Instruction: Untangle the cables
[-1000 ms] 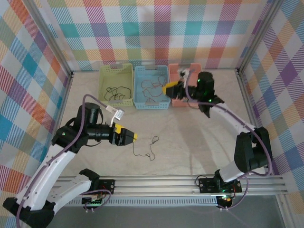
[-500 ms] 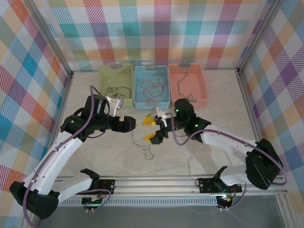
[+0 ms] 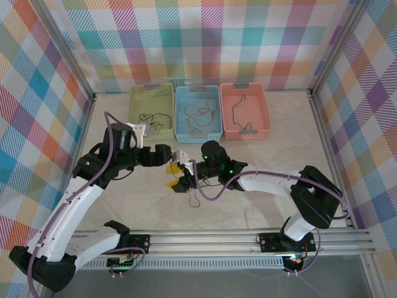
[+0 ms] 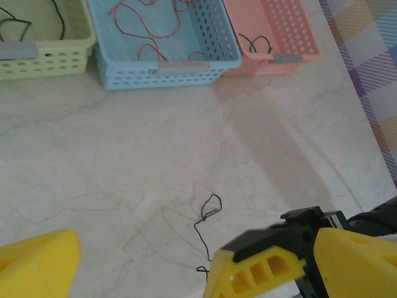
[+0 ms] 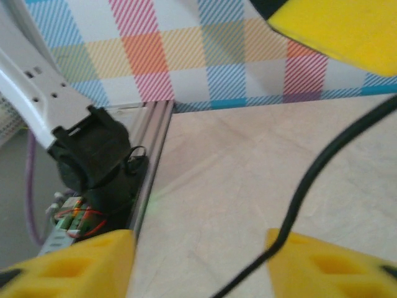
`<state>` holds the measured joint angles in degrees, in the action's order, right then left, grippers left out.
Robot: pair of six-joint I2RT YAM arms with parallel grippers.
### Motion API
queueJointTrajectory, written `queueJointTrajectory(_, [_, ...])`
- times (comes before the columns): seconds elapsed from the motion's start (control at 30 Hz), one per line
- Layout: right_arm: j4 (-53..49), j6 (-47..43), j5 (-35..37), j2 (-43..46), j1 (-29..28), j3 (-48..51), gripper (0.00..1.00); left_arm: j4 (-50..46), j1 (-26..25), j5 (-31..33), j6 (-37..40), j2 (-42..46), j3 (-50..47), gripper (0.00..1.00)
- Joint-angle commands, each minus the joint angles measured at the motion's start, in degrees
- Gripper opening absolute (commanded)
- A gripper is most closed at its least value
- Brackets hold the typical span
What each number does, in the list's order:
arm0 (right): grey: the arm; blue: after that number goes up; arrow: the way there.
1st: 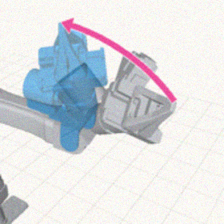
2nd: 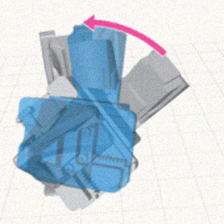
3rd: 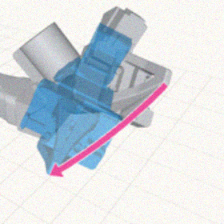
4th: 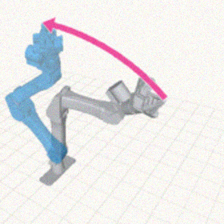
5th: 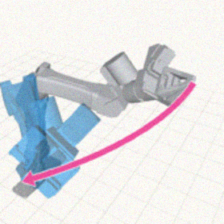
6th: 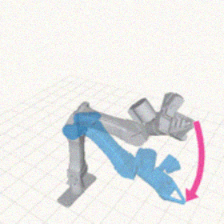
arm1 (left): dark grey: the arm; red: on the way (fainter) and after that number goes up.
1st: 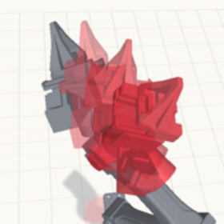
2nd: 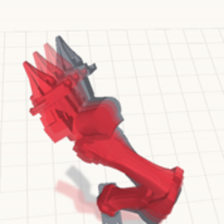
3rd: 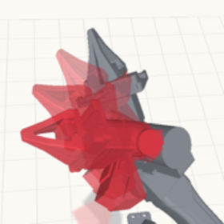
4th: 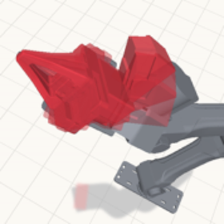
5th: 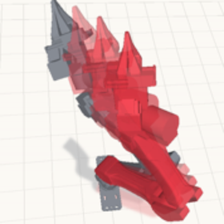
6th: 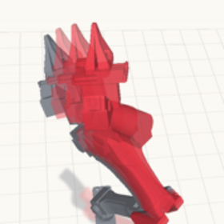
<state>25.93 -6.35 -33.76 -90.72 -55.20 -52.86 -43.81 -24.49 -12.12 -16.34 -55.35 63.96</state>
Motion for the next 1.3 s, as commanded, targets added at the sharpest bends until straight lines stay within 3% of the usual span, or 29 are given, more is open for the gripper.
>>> queueJointTrajectory(0.0, [-0.9,1.2,3.9,-1.5,-0.5,-3.0,0.27,1.0,-0.5,-2.3,-0.5,1.3,-0.3,0.97])
queueJointTrajectory(0.07, [-1.0,1.4,6.0,-1.5,-0.5,-3.0,0.03,1.4,-0.6,-2.9,-0.6,1.9,-0.5,0.97])
queueJointTrajectory(0.1, [-0.9,1.2,8.6,-0.8,-0.4,-2.5,0.00,1.3,-0.5,-3.3,-0.3,2.1,-0.5,0.97])
queueJointTrajectory(0.17, [0.6,1.3,13.9,1.5,0.6,-0.8,0.00,0.0,-0.6,-4.4,1.5,2.2,-0.2,0.97])
queueJointTrajectory(0.27, [1.2,4.5,15.7,6.9,5.6,0.0,0.00,-3.3,-0.6,-5.2,5.6,2.3,0.0,0.98])
queueJointTrajectory(0.4, [-9.6,4.0,13.9,12.7,11.7,-6.8,0.00,-6.3,-0.6,-3.5,10.9,2.1,-1.1,0.98])
queueJointTrajectory(0.53, [-21.6,1.2,12.2,14.4,12.8,-16.6,0.00,-8.7,-1.3,0.7,14.4,0.4,-1.9,0.99])
queueJointTrajectory(0.7, [-24.5,5.3,14.8,11.3,15.6,-23.4,0.00,-6.2,-3.8,-2.2,18.7,2.6,-5.2,1.00])
queueJointTrajectory(0.9, [-26.8,9.3,17.2,1.7,19.5,-28.7,0.00,-2.4,-6.4,-5.2,22.5,10.1,-9.4,1.00])
queueJointTrajectory(1.1, [-19.7,10.2,14.9,-1.8,20.8,-21.3,0.00,-1.9,-6.4,4.4,18.7,12.3,-8.5,1.00])
queueJointTrajectory(1.27, [-21.0,10.6,12.1,-3.3,20.7,-26.7,0.00,-1.1,-6.4,10.9,14.5,16.1,-9.9,1.00])
